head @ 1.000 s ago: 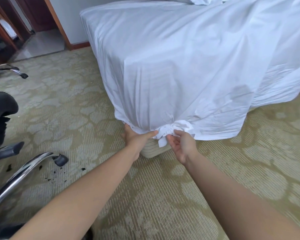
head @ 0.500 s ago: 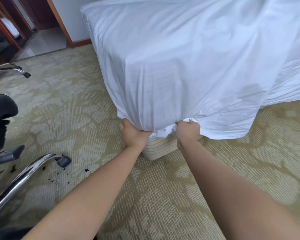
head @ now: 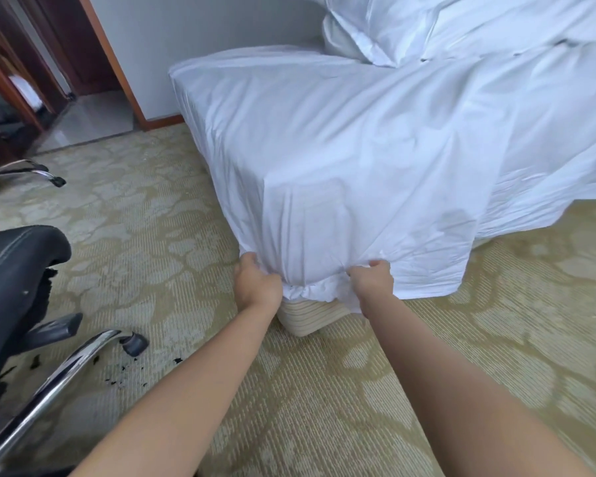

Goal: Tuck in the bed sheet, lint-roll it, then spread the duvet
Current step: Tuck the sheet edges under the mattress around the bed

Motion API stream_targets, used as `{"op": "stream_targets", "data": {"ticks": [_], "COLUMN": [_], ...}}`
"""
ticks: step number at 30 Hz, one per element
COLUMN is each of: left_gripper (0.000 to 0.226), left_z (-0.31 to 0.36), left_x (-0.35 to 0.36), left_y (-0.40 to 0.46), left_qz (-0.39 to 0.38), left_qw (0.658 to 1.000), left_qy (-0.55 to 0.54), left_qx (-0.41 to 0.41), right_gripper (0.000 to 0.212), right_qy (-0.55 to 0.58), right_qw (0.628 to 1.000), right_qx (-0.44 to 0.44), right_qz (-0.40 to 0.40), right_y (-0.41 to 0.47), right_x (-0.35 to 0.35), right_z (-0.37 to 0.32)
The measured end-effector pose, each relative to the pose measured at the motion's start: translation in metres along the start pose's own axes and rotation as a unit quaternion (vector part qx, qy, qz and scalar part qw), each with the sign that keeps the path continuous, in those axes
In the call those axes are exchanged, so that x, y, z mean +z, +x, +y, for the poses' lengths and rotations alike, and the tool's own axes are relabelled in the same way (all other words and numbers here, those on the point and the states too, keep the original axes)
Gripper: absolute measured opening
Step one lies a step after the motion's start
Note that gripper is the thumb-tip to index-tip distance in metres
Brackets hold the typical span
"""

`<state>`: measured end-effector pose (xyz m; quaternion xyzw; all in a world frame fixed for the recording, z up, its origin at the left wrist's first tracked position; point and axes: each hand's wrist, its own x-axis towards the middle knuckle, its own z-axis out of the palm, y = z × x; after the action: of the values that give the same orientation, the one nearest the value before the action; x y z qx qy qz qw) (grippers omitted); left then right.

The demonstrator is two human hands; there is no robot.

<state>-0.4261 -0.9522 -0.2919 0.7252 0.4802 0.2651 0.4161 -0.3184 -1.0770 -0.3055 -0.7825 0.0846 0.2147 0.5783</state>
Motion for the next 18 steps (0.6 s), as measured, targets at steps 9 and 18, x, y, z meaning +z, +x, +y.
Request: {"op": "stream_targets", "data": {"ticks": [9, 18], "left_gripper": [0.047, 0.012], "left_z": [0.043, 0.087], "left_x": [-0.004, 0.019], "left_y": [-0.067, -0.079], "left_qz": [-0.006, -0.112], "left_qw": [0.992, 0.988], "left_qy": [-0.082, 0.091], "left_qx": [-0.093, 0.062], "right_gripper": [0.030, 0.026], "right_qy": [0.019, -0.061], "right_qw": [0.994, 0.976], "right_qx": [-0.103, -0.206], "right_qz": [-0.018, -0.047], "right_y": [-0.037, -0.019], "right_x": [-0.032, -0.069], "right_z": [-0.030, -0.068]}}
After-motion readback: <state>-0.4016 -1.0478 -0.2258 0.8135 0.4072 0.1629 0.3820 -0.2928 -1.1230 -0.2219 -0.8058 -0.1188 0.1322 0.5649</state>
